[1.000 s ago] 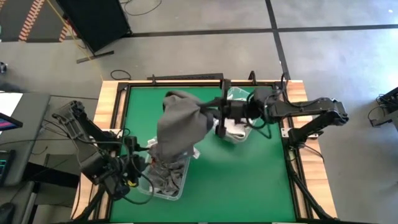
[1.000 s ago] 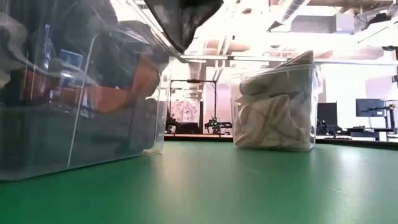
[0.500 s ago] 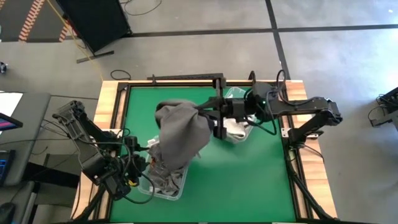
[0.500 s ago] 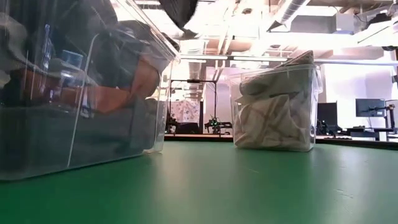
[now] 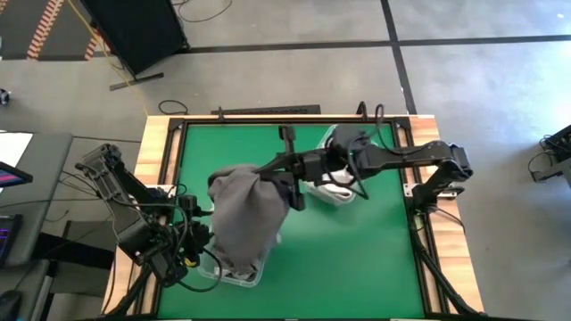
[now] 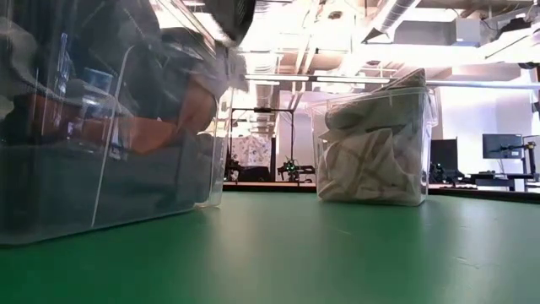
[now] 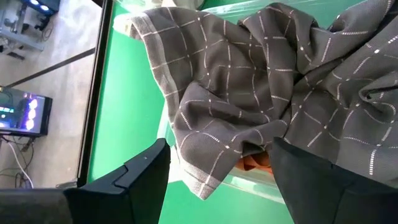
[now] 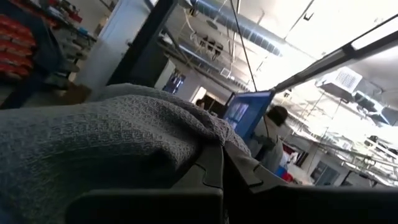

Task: Sort towels by color in basket
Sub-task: Put the black towel into the bottom transparent bin

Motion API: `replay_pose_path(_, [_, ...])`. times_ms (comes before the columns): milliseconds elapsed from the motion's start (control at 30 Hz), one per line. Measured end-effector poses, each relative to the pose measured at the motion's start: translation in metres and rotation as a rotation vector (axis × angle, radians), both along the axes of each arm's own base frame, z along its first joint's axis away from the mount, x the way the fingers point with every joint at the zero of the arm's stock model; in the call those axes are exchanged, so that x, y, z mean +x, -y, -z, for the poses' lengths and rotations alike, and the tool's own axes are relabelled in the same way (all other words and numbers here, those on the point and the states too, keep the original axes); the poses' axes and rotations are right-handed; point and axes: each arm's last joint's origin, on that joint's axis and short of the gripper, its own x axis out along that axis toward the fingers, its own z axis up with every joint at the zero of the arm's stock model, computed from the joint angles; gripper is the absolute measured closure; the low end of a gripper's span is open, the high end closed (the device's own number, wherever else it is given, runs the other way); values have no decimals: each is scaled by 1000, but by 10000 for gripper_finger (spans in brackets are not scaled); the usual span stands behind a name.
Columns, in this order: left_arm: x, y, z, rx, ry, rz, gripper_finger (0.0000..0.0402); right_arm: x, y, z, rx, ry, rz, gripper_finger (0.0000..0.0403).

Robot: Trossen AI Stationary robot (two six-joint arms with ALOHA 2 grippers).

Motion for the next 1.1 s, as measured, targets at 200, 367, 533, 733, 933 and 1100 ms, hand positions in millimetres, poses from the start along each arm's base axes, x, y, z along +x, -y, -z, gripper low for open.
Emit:
replay_pose_path(200, [0, 0, 0, 0, 0, 0, 138, 24, 3, 26, -4, -65, 10, 385])
replay_pose_path(367, [-1, 1, 0, -1, -1, 5, 138, 41, 1, 52, -10, -164, 5, 385])
replay_pose_path(533, [-4, 3, 0, -13, 3, 10, 138, 56, 1, 87, -16, -364, 20, 385])
replay_pose_path(733, [-7, 6, 0, -34, -7, 17, 138, 55, 2, 115, -21, -625, 37, 385])
replay_pose_path(933, [-7, 6, 0, -34, -7, 18, 138, 52, 1, 136, -2, -731, 11, 385])
replay_pose_path(1100, [-7, 7, 0, -42, 0, 17, 138, 72, 1, 171, 34, -781, -57, 384])
